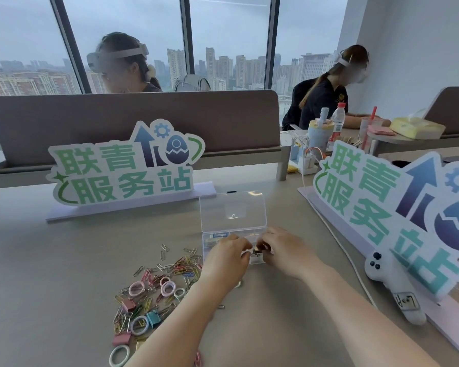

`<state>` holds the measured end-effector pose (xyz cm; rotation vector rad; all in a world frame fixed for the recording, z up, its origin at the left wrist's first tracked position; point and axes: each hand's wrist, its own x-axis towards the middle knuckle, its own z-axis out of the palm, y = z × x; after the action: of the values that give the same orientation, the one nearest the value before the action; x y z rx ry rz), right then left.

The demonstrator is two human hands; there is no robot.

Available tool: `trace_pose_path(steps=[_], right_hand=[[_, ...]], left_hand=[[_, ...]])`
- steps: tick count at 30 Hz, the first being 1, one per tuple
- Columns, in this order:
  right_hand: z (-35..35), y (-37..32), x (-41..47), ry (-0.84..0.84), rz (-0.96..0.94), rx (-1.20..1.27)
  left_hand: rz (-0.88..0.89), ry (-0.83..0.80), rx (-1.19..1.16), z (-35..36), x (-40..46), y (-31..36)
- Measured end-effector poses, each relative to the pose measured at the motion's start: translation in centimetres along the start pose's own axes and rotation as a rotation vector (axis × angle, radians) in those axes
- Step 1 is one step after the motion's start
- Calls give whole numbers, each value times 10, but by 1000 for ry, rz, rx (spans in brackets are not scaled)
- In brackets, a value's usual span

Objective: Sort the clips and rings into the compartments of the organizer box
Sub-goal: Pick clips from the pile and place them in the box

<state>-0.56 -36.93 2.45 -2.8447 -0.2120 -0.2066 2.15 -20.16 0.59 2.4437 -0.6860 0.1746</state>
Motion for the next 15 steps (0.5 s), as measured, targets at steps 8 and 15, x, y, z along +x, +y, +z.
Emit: trace_pose_path(steps=[8, 15], right_hand=[[-1, 2, 6, -88, -25, -36], [-2, 3, 10, -114, -26, -24]], left_hand=[[-11, -6, 20, -2, -1, -6], [-2, 21, 32, -2, -6, -9]])
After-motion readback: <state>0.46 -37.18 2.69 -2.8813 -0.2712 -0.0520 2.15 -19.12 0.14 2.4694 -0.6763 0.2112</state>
